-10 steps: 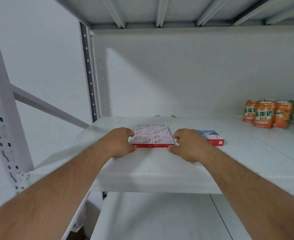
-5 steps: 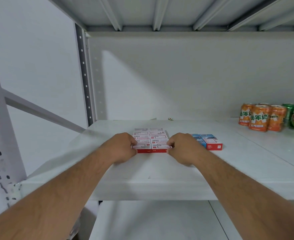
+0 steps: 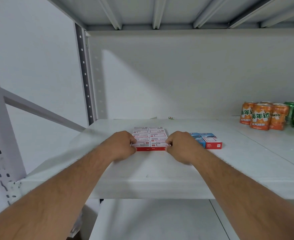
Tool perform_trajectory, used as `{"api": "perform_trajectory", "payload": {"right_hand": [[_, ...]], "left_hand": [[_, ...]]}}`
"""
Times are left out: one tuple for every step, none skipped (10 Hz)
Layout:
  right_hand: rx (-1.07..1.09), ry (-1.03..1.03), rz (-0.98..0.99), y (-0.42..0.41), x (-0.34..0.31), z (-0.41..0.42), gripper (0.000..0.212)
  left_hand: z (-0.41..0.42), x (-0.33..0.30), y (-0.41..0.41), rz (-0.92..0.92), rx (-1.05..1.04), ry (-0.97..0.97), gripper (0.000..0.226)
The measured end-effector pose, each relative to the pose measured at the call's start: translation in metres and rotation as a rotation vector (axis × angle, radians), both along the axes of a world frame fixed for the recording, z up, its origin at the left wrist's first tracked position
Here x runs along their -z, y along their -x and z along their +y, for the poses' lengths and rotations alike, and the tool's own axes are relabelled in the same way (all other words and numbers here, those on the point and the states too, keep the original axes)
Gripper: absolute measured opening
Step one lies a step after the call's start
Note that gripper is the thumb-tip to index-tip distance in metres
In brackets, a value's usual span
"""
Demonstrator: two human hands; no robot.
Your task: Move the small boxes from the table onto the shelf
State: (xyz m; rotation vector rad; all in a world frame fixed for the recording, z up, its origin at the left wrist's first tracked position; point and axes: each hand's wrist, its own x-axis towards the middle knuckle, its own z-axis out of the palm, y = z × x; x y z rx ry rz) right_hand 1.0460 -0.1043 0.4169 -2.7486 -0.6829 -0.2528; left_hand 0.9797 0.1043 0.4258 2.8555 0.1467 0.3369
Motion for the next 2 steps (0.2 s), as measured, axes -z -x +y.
{"api": "perform_trajectory", "payload": {"right_hand": [[-0.005, -0.009, 0.005, -0.0024, 0.0013, 0.0009, 0.016], [-0.004, -0.052, 0.04, 0.0021, -0.0035, -0.0026, 0.016]], "left_hand": [[0.0001, 0.0011, -0.0014, 0.006, -0.001, -0.016, 0.032], [0.0028, 0.0018, 0.0002, 0.024, -0.021, 0.039, 0.056]]}}
